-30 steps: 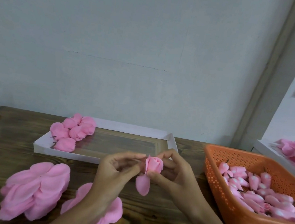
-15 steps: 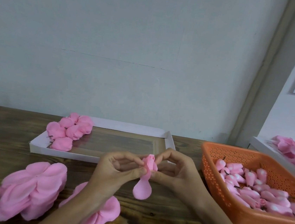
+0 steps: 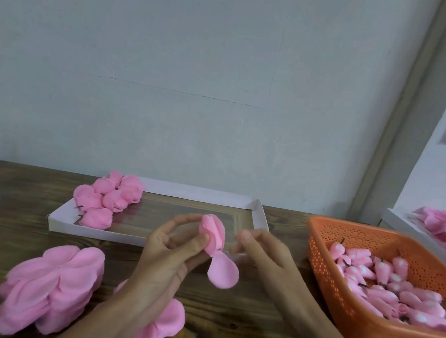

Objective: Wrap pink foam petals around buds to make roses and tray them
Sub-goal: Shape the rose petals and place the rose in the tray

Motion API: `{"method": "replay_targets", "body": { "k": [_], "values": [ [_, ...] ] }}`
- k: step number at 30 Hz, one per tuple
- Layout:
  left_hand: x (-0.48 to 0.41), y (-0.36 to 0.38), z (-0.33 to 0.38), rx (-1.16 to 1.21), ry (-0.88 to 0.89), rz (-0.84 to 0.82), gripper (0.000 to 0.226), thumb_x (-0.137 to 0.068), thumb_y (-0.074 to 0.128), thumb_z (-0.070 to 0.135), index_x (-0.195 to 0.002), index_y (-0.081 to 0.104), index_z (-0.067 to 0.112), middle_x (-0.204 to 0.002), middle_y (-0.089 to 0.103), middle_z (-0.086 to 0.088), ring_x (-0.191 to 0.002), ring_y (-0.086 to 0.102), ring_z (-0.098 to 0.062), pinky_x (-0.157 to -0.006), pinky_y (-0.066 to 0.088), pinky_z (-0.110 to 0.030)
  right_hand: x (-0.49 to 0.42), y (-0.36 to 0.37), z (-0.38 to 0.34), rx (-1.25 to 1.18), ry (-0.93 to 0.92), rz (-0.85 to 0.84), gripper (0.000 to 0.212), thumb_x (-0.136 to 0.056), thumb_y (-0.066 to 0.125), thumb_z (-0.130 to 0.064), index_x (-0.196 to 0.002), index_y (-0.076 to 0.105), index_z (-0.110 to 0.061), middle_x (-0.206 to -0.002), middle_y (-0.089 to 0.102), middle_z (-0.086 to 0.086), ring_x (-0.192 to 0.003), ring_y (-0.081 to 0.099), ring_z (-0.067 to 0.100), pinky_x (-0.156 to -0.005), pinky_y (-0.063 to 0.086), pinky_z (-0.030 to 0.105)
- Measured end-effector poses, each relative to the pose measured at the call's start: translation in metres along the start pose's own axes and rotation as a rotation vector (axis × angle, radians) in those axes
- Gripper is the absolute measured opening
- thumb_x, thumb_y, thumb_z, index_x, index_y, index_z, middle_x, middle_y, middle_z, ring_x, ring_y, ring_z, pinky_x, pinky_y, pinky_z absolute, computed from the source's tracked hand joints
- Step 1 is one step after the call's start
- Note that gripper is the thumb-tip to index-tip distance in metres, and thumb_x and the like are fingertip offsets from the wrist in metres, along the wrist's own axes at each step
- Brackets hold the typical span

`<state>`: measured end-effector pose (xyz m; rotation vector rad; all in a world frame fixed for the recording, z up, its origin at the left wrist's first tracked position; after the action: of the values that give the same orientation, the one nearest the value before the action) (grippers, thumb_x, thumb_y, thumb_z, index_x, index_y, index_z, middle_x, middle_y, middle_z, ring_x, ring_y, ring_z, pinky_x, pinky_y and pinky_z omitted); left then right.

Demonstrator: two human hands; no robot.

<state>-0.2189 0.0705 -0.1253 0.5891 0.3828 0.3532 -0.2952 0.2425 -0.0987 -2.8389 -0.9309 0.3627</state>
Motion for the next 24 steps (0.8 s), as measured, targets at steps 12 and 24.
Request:
{"method": "replay_targets", "body": {
  "k": [12, 24],
  "values": [
    [-0.001, -0.007, -0.002, -0.043, 0.048, 0.042, 0.040, -0.070, 0.086, 0.016, -0.109, 0.080, 0.007, -0.113, 0.077, -0.018, -0.105, 0.075, -0.020, -0.085, 0.060, -0.025, 0.012, 0.017, -0.007, -0.278, -0.046, -0.046, 0.025, -0.082, 0.088, -0.016, -0.094, 0.070, -0.002, -0.083, 0.075, 0.025, -0.069, 0.072, 0.023, -0.066, 0.060, 0.028],
    [0.005, 0.004, -0.002, -0.184, 0.122, -0.019, 0.062, -0.053, 0.104, 0.041, -0.103, 0.082, 0.012, -0.108, 0.078, -0.020, -0.100, 0.077, -0.028, -0.080, 0.062, -0.029, 0.013, 0.018, -0.003, -0.116, -0.322, 0.072, 0.008, -0.091, 0.081, -0.010, -0.087, 0.076, -0.014, -0.090, 0.076, 0.008, -0.089, 0.074, 0.024, -0.082, 0.060, 0.034]
  ]
}}
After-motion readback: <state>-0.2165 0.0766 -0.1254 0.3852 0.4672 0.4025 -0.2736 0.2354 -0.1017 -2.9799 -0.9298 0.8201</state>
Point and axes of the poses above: each hand's wrist, its own x-axis away from the middle knuckle, its own y-axis out of the palm, z = x × y, the point moved 2 cm from there along -x, towards the middle knuckle
